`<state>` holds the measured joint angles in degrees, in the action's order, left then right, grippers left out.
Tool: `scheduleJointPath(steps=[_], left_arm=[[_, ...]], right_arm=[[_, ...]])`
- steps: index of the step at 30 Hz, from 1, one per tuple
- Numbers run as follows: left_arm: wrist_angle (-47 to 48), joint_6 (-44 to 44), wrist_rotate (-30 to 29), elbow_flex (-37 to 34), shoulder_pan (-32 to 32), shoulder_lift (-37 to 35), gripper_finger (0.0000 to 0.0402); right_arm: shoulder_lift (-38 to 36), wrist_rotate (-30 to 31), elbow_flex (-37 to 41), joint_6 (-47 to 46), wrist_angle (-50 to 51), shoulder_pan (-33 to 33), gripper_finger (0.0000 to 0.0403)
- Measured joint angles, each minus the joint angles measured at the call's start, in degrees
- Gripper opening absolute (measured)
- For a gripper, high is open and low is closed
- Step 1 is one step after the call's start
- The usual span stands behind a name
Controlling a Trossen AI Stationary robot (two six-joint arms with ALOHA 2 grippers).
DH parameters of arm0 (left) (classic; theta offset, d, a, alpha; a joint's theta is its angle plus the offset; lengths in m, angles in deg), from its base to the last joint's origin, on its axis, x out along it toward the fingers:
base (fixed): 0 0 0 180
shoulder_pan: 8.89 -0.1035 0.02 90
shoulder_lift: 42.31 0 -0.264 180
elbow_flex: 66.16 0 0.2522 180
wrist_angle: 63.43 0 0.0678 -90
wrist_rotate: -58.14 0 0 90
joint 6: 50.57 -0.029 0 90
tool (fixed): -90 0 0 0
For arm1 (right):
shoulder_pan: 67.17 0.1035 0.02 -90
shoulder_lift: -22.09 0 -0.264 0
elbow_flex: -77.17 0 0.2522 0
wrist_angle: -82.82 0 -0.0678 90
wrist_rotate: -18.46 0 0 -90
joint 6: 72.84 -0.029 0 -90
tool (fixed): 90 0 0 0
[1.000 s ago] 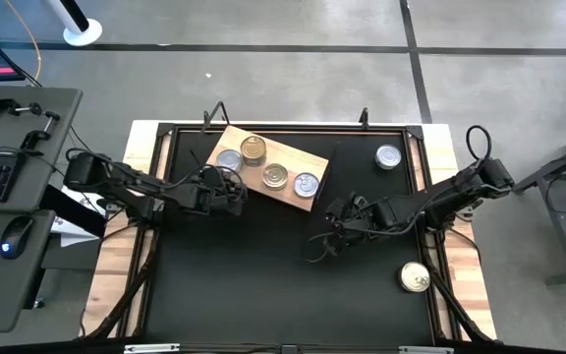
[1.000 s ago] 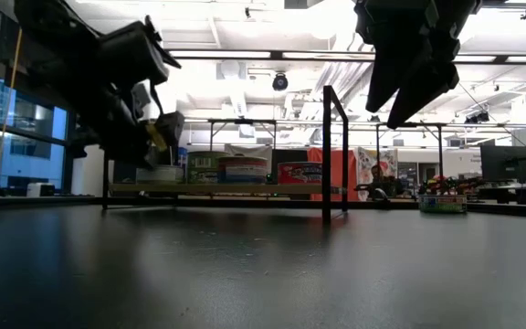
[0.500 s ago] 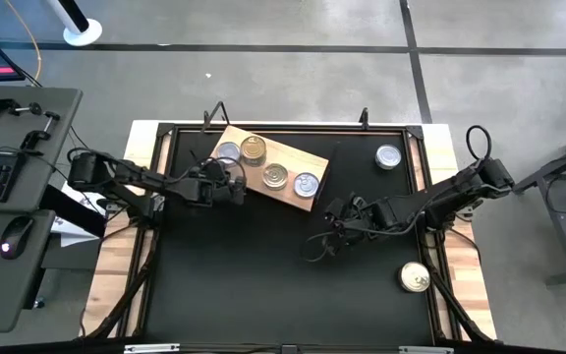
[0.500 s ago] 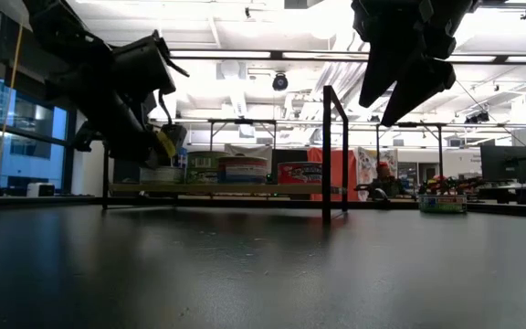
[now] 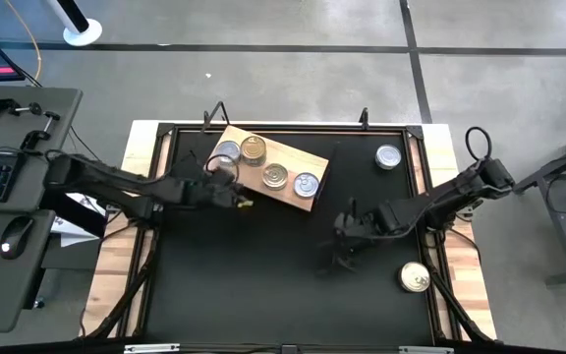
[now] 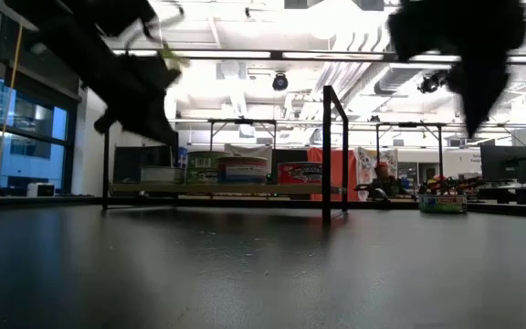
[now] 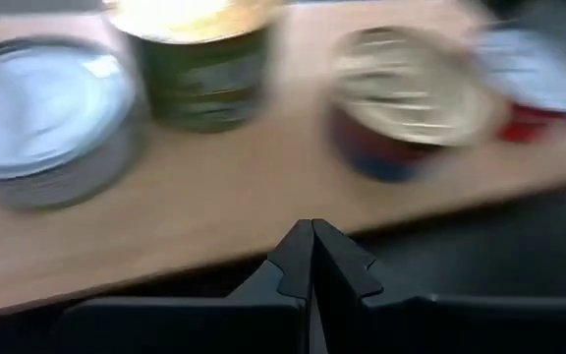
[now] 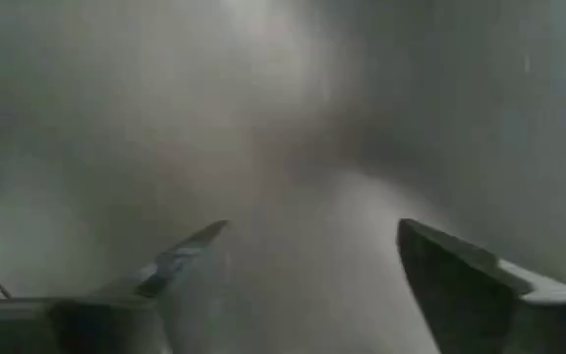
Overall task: Stack canned seafood by type on shelf
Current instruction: Stack the green tuna can on top of the other green tuna can on the shelf
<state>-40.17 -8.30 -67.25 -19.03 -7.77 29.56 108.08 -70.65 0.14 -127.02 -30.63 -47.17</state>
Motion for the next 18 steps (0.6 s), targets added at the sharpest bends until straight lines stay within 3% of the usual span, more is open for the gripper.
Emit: scheduleJointPath(steps=[5, 9, 18], left_arm=[[-1.4, -6.8, 4.2, 0.0, 8.7, -8.3, 0.0000], [-6.7, -7.3, 9.6, 0.0, 12.5, -13.4, 0.0000], [-19.8, -8.0, 13.2, 0.1, 15.7, -16.8, 0.0000]], right_arm=[[0.0, -2.4, 2.5, -2.7, 12.5, 3.8, 0.0167], [-1.7, 1.0, 7.3, -4.7, 12.7, -2.0, 0.0027], [-12.0, 17.9, 17.6, 0.7, 8.7, -38.4, 0.0005]])
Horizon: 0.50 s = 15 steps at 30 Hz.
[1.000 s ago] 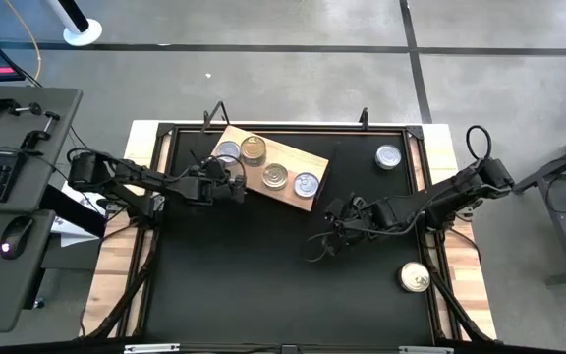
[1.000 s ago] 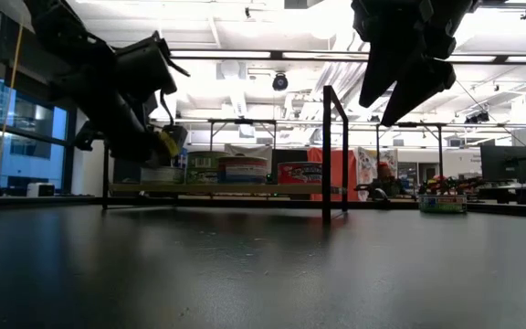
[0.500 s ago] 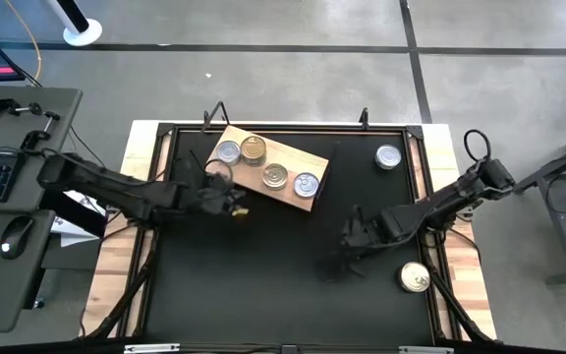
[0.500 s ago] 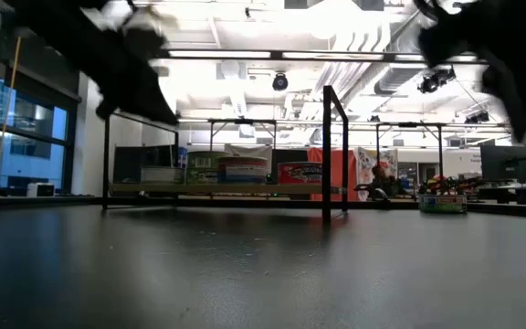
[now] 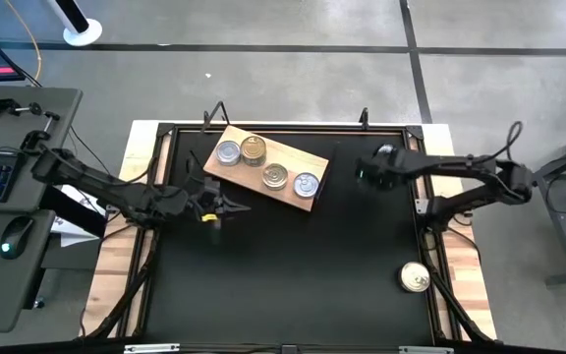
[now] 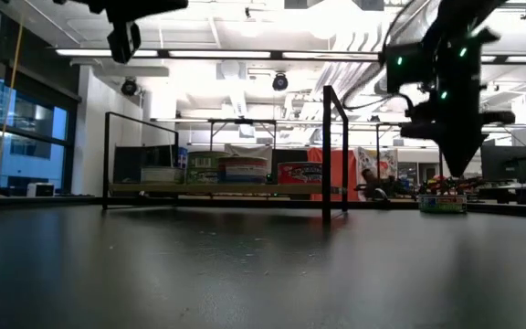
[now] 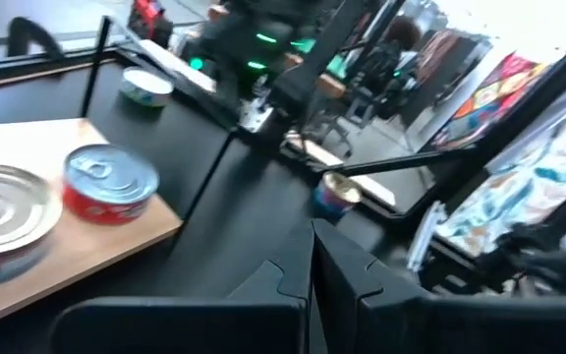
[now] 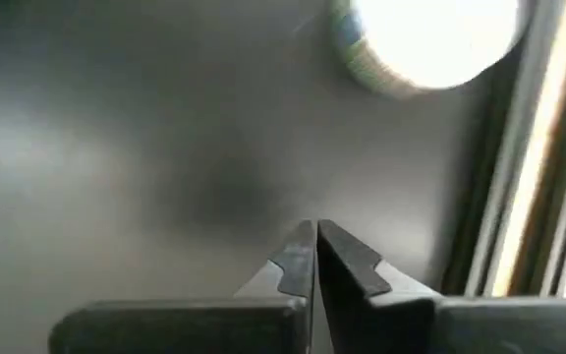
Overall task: Stack canned seafood by type on shelf
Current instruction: Stack the green tuna can on top of the other green tuna can on the shelf
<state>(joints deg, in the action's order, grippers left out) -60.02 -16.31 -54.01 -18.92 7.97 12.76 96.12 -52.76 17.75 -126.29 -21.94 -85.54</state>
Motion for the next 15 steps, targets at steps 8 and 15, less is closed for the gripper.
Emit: scheduleJointPath(steps=[8, 15], left_arm=[[-12.4, 3.8, -2.3, -0.1, 3.1, 0.3, 0.0000], [-31.2, -6.8, -2.5, 0.0, 6.6, 0.1, 0.0000]], right_arm=[[0.9, 2.4, 4.6, 8.3, -19.8, -22.3, 0.0000], [2.8, 6.2, 4.6, 13.3, -24.5, -28.9, 0.0000]])
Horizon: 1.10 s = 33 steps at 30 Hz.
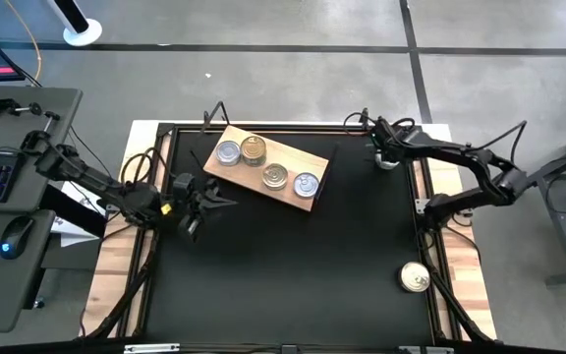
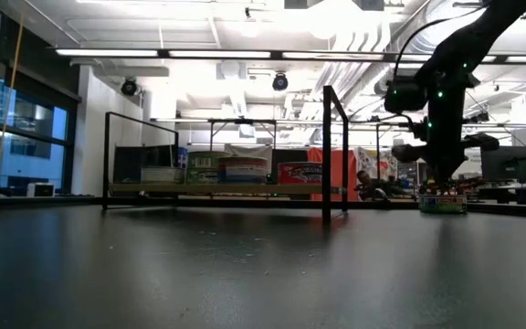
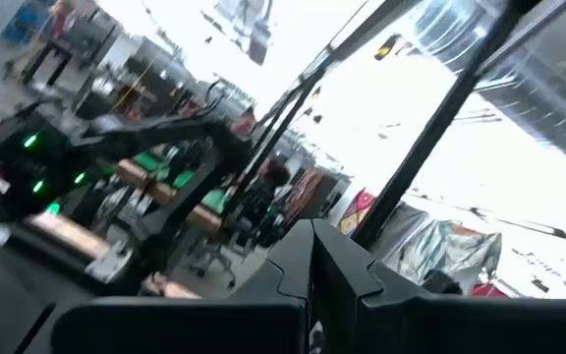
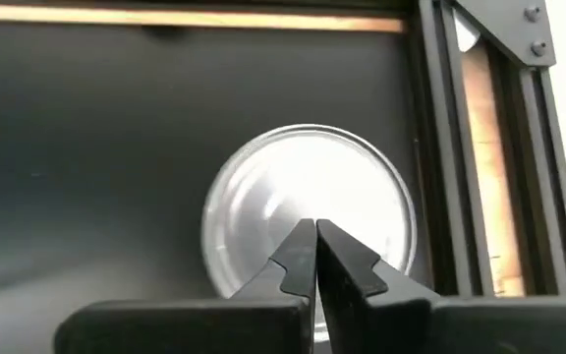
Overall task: Stack canned seafood by type on shelf
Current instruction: Stack the green tuna can on top of the other green tuna can on the shelf
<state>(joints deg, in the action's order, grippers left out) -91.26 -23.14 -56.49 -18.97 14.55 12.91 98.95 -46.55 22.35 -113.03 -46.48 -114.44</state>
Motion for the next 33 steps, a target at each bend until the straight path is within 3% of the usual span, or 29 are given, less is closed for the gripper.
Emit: scheduleJointPath(steps=[8, 14, 22, 33], left_arm=[[-0.3, -0.4, -0.2, 0.0, 1.1, -0.1, 0.0000], [-0.2, -3.8, -0.3, 0.0, 1.1, -2.9, 0.0000], [5.1, -10.2, 0.0, 0.0, 1.1, -10.0, 0.0000], [20.9, -10.1, 0.1, 0.0, 1.1, -17.9, 0.0000]], right_arm=[[5.2, -0.9, 0.0, 3.2, -0.7, -0.5, 0.0000], [5.4, -2.7, -0.3, 4.3, 2.2, 5.2, 0.0000], [4.9, -6.6, -0.3, -6.7, 13.9, 22.9, 0.0000], [5.0, -12.7, -0.2, -39.9, 18.8, 53.6, 0.0000]])
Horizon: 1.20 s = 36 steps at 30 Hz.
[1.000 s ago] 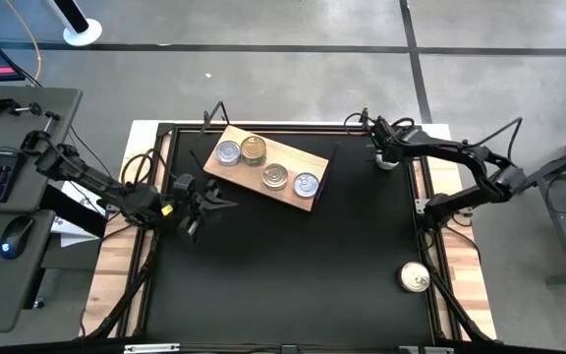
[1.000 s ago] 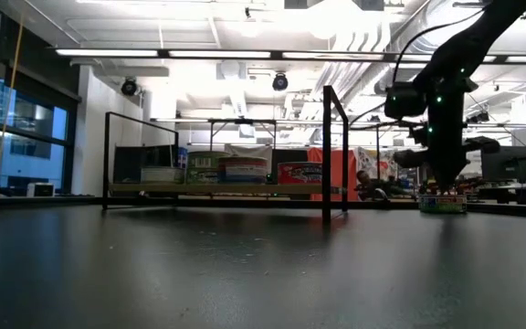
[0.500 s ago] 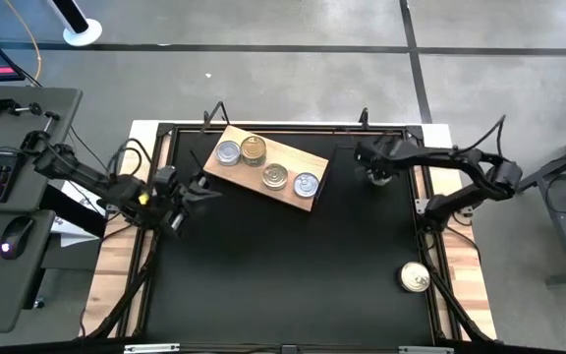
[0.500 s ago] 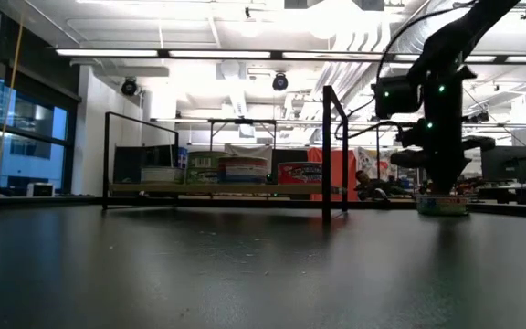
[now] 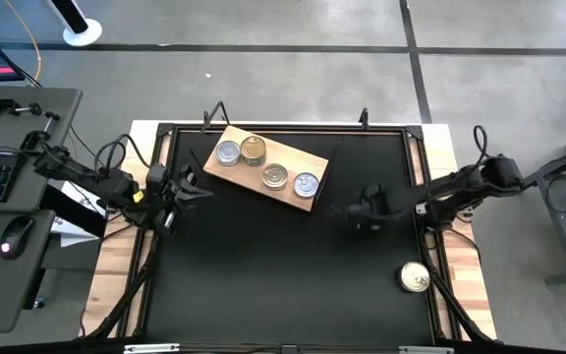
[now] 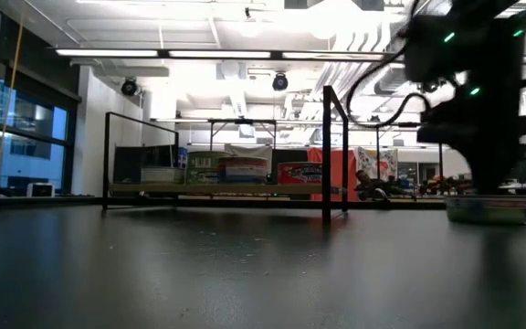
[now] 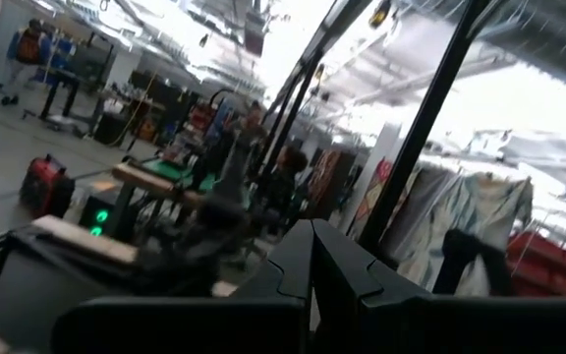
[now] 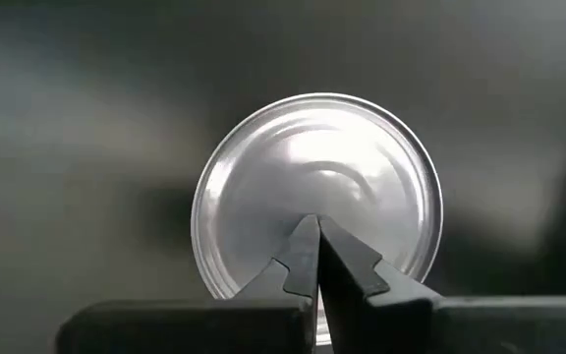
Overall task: Stack canned seafood by type on shelf
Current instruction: Stack the green tuna can on top of the other green tuna can on the shelf
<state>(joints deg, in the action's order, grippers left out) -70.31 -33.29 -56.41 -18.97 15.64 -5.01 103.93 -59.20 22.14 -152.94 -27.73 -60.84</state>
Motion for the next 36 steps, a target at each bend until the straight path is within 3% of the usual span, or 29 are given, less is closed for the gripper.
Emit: scheduleJointPath(steps=[9, 14, 18, 25, 30, 36], left_arm=[[12.5, 0.0, -0.1, 0.0, -1.9, 0.2, 0.0000], [15.8, 2.1, 0.0, 0.0, -3.3, 6.3, 0.0000], [14.8, 5.8, 2.8, 0.0, -2.9, 15.5, 0.0000], [4.4, 12.3, 3.6, 0.0, -0.1, 36.5, 0.0000], [-5.3, 12.6, 3.7, 0.0, 0.8, 48.0, 0.0000], [-10.5, 12.6, 3.6, 0.0, 0.8, 54.8, 0.0000]], right_arm=[[0.3, -13.5, -2.9, -13.2, -8.3, 17.0, 0.0000], [4.5, -14.4, -4.9, -12.0, -21.2, 20.3, 0.0000], [11.8, -12.5, -9.3, -4.0, -30.1, 19.3, 0.0000], [25.8, -8.8, -23.7, 21.6, -41.0, 13.9, 0.0000], [29.1, -11.7, -34.0, 39.6, -37.3, 11.1, 0.0000], [24.2, -11.4, -38.3, 46.9, -24.6, 11.5, 0.0000]])
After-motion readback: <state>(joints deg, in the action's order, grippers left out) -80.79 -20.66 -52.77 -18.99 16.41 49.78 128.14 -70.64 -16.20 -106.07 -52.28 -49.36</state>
